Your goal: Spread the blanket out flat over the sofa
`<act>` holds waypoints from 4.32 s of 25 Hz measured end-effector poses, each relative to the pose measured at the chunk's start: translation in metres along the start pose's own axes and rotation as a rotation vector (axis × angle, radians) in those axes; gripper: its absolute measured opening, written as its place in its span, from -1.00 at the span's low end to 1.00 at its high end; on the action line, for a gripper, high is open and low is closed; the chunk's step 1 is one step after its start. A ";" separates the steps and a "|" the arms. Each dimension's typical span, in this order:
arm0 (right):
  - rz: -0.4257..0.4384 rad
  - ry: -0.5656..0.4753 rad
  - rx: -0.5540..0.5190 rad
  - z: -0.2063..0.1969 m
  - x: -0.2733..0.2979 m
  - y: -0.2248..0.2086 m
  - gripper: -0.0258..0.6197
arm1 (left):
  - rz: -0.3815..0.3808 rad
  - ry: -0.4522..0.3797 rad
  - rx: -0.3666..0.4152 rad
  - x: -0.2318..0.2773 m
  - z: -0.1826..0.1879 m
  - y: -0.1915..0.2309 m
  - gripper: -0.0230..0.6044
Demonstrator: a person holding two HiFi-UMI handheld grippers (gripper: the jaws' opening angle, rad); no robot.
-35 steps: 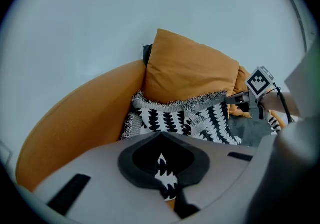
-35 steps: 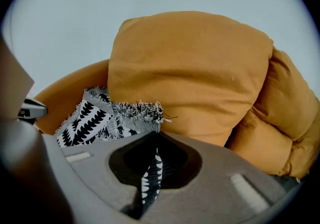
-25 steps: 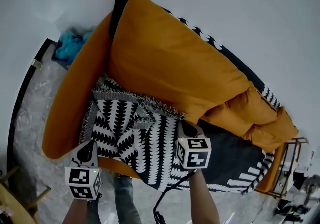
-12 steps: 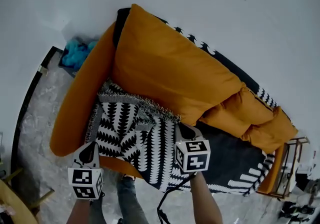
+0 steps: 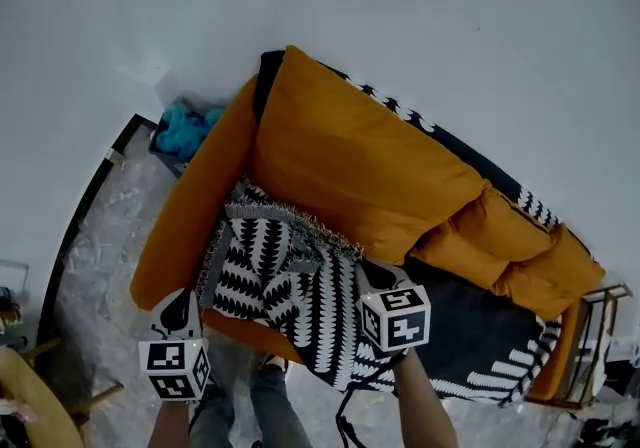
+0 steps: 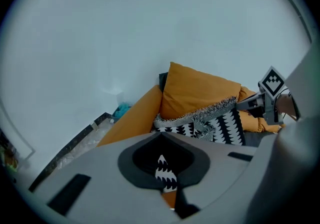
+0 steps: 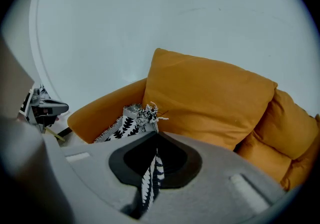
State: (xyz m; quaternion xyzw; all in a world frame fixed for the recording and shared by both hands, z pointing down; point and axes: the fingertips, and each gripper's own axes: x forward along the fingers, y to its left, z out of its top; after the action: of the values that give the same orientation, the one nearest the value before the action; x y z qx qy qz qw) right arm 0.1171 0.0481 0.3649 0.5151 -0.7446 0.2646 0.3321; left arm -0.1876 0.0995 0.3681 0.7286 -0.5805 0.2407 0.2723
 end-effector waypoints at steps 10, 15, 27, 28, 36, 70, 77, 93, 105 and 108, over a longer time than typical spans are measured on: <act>-0.042 -0.026 -0.054 0.015 -0.025 0.048 -0.88 | -0.029 0.004 0.030 -0.037 -0.030 0.034 -0.91; -0.043 -0.024 -0.074 0.017 -0.036 0.073 -0.88 | -0.024 -0.011 0.019 -0.053 -0.037 0.060 -0.91; -0.025 -0.026 -0.148 0.032 -0.058 0.143 -0.88 | -0.010 -0.036 -0.016 -0.104 -0.056 0.110 -0.91; -0.021 -0.028 -0.151 0.033 -0.059 0.148 -0.88 | -0.010 -0.036 -0.023 -0.107 -0.057 0.112 -0.91; 0.013 -0.036 -0.170 0.031 -0.067 0.187 -0.88 | -0.003 -0.055 -0.056 -0.130 -0.066 0.125 -0.91; 0.263 0.102 -0.274 -0.015 -0.049 0.373 -0.88 | 0.082 -0.030 -0.191 -0.178 -0.125 0.198 -0.91; 0.323 0.165 -0.318 -0.036 -0.033 0.402 -0.88 | 0.102 -0.011 -0.222 -0.182 -0.141 0.210 -0.91; 0.415 0.295 -0.358 -0.098 0.020 0.464 -0.88 | 0.141 0.033 -0.267 -0.177 -0.178 0.239 -0.91; 0.443 0.357 -0.324 -0.147 0.069 0.483 -0.88 | 0.187 0.052 -0.322 -0.170 -0.211 0.259 -0.91; 0.438 0.353 -0.326 -0.159 0.082 0.486 -0.88 | 0.197 0.057 -0.330 -0.167 -0.223 0.264 -0.91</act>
State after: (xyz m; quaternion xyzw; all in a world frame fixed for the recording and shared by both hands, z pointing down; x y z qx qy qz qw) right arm -0.3266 0.2770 0.5043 0.2290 -0.8012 0.2920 0.4695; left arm -0.4885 0.3233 0.4518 0.6065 -0.6728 0.1883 0.3794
